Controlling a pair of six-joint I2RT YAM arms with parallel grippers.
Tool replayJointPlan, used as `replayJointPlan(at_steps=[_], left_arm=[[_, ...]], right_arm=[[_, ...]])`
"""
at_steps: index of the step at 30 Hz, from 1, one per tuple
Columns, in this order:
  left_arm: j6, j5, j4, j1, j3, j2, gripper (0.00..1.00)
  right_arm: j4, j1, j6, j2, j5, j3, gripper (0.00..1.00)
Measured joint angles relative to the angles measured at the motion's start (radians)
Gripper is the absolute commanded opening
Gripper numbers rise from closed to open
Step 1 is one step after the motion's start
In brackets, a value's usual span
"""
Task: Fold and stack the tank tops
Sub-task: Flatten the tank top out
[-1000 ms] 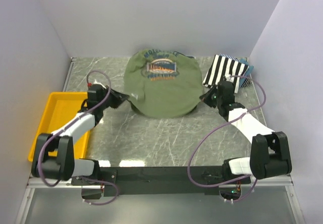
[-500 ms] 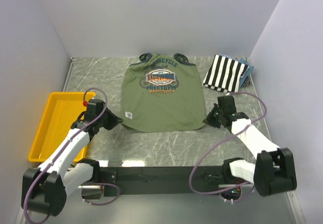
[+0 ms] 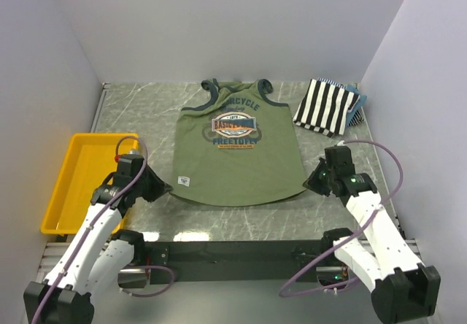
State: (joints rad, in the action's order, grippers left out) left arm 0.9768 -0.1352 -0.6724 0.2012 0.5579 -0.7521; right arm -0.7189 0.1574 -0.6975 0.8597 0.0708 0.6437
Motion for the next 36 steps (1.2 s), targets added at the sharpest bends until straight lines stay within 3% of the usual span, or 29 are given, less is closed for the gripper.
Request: replayJointPlan(at_steps=[13,15,16,20,21,23,24,32,36], left_arm=[[-0.056,0.0,-0.208,0.002,0.034,0.162,0.0],[-0.069,-0.006,-0.227,0.002,0.034,0.164,0.01],[-0.076,-0.009,-0.235,0.002,0.034,0.164,0.01],[-0.108,-0.033,-0.254,0.008,0.04,0.165,0.23],[-0.115,-0.04,-0.256,0.011,0.043,0.165,0.26],[-0.131,-0.055,-0.259,0.023,0.058,0.166,0.34],[-0.139,-0.06,-0.261,0.029,0.065,0.166,0.34],[-0.16,-0.074,-0.252,0.045,0.139,0.145,0.39],[-0.14,-0.042,-0.195,0.045,0.202,0.038,0.36]], right_arm=[[-0.214,0.0,0.003,-0.161,-0.039,0.062,0.01],[-0.24,0.0,0.004,-0.169,-0.042,0.065,0.06],[-0.256,0.0,0.005,-0.174,-0.043,0.07,0.14],[-0.305,0.0,0.01,-0.193,-0.053,0.105,0.3],[-0.314,0.0,0.013,-0.197,-0.06,0.114,0.33],[-0.326,0.0,0.013,-0.205,-0.067,0.125,0.47],[-0.333,0.0,0.013,-0.212,-0.071,0.127,0.49],[-0.341,0.008,0.021,-0.232,-0.04,0.144,0.5],[-0.244,0.174,-0.041,-0.184,-0.045,0.141,0.48]])
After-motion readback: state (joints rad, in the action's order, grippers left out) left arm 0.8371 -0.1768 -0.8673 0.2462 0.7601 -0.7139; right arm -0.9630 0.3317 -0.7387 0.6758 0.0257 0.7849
